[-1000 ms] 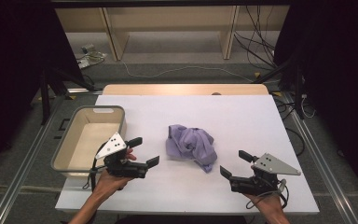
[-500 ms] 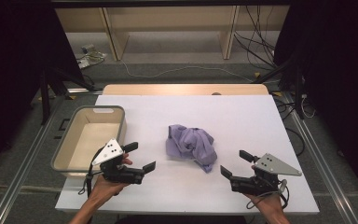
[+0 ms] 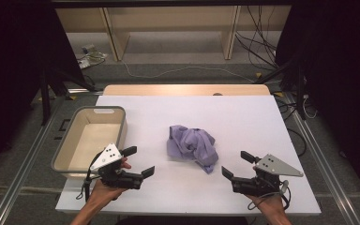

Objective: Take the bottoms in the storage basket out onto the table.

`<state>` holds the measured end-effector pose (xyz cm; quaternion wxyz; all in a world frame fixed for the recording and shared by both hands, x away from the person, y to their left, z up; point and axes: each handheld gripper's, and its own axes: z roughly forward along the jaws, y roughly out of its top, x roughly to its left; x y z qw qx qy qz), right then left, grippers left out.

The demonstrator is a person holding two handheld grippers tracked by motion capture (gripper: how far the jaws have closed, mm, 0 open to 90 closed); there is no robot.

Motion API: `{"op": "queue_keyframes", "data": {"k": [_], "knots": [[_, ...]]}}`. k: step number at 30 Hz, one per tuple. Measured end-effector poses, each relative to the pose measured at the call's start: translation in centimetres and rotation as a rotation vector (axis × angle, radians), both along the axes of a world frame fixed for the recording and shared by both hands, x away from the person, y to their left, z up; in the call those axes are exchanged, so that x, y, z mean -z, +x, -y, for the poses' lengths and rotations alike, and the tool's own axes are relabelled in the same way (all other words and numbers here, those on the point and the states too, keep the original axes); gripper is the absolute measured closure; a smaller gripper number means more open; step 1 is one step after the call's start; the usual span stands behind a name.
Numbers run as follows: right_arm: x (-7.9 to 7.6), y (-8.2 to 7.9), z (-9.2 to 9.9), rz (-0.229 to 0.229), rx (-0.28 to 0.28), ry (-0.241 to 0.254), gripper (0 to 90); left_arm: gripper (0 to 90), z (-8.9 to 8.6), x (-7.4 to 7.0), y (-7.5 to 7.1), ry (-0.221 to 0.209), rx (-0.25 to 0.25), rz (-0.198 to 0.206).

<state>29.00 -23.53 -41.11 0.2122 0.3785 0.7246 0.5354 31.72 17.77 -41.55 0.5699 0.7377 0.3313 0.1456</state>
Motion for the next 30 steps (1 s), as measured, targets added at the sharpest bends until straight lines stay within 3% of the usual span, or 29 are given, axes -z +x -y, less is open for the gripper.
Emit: {"op": "queue_keyframes", "data": {"k": [12,30], "knots": [[0.0,0.0,0.0,-0.005,0.002,0.002,15.2,0.6,-0.7,0.0,-0.8,-0.029,-0.021,0.042],[0.0,-0.1,0.0,-0.007,0.008,0.002,15.2,0.0,-1.6,0.3,-1.5,-0.050,-0.069,0.028]]}}
